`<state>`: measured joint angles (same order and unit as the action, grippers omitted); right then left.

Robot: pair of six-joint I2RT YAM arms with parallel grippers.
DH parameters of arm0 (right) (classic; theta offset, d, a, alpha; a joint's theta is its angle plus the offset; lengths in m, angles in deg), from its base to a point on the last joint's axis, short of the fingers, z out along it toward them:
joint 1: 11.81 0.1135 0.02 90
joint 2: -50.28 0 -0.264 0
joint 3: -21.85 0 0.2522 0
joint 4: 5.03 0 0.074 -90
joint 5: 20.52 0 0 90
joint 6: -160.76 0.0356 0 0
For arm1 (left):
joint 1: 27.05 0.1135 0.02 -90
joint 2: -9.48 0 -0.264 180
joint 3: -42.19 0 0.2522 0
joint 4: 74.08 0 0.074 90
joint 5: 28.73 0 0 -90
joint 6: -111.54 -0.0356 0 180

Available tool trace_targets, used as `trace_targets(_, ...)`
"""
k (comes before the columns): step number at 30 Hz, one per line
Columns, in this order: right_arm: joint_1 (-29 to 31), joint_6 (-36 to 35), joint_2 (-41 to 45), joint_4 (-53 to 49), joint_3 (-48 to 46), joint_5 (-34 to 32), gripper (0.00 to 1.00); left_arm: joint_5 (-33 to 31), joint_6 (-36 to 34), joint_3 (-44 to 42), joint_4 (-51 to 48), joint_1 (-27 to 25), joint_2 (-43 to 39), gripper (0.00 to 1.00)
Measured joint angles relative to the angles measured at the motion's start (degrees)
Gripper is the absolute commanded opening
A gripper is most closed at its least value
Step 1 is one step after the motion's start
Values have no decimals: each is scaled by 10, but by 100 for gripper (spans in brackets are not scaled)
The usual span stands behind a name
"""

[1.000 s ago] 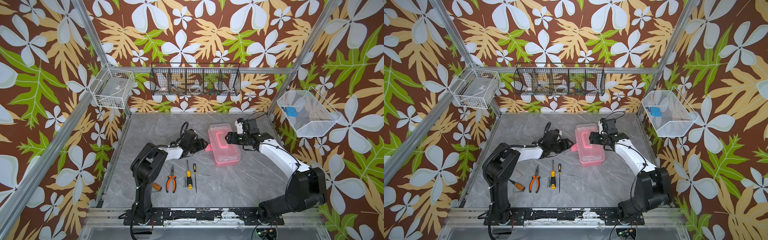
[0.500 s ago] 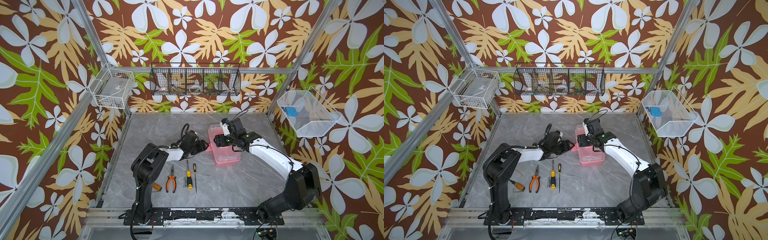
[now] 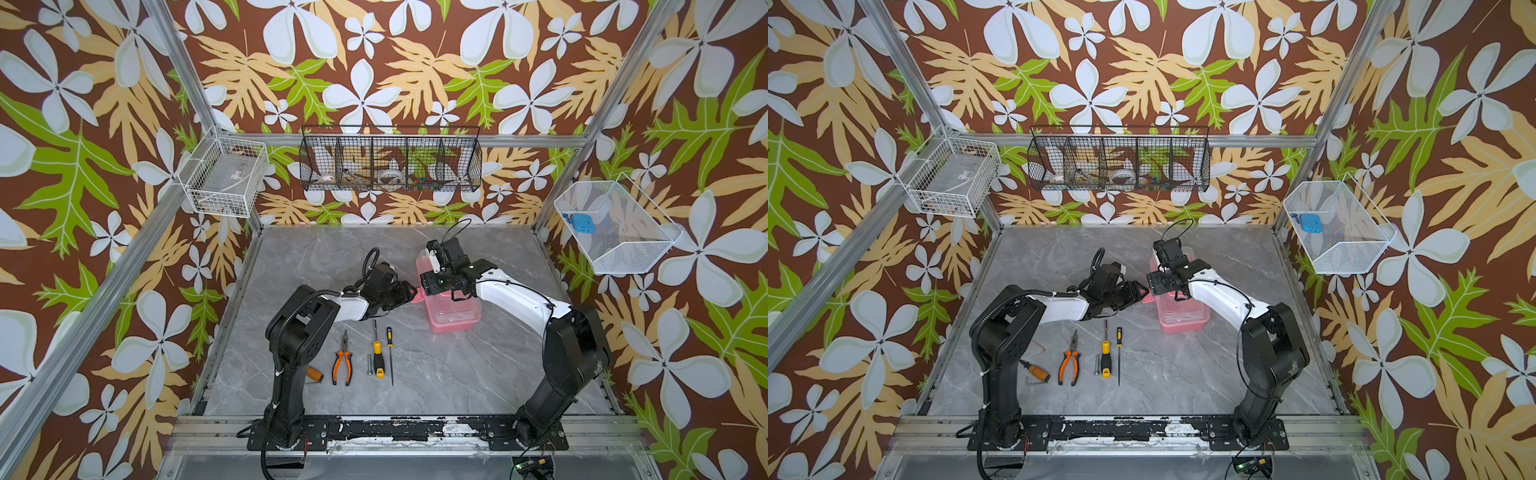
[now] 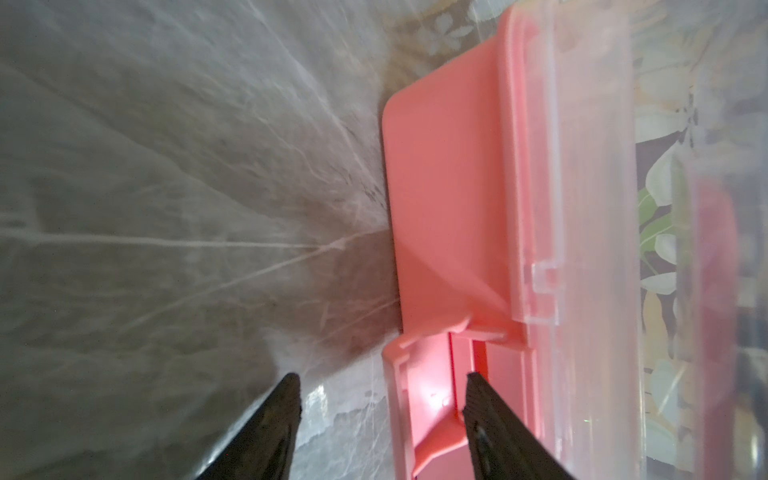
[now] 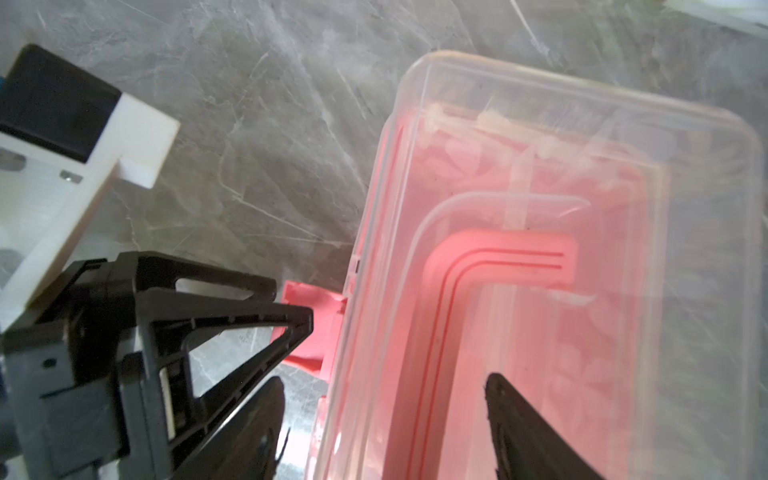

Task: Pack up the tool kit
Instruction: 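Grasp the pink lid handle with the right gripper while the left gripper holds the latch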

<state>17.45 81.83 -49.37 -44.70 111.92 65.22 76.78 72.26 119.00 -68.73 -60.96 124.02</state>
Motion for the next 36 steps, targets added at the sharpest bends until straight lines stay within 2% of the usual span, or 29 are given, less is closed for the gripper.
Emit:
trace_targets(8, 16, -9, -7, 14, -3, -46, 59, 0, 0, 0, 0, 0, 4, 64)
trace_targets(17, 18, 19, -6, 20, -4, -35, 42, 2, -1, -2, 0, 0, 5, 64)
trace_targets(20, 19, 31, -3, 13, 3, -17, 35, 2, -1, -6, -2, 0, 3, 64)
trace_targets(29, 14, 52, 2, -16, 32, 35, 29, 2, -3, -15, -3, 0, -3, 64)
trace_targets(36, -21, 78, 11, -24, 32, 104, 20, 2, -7, -27, 0, 0, -19, 65)
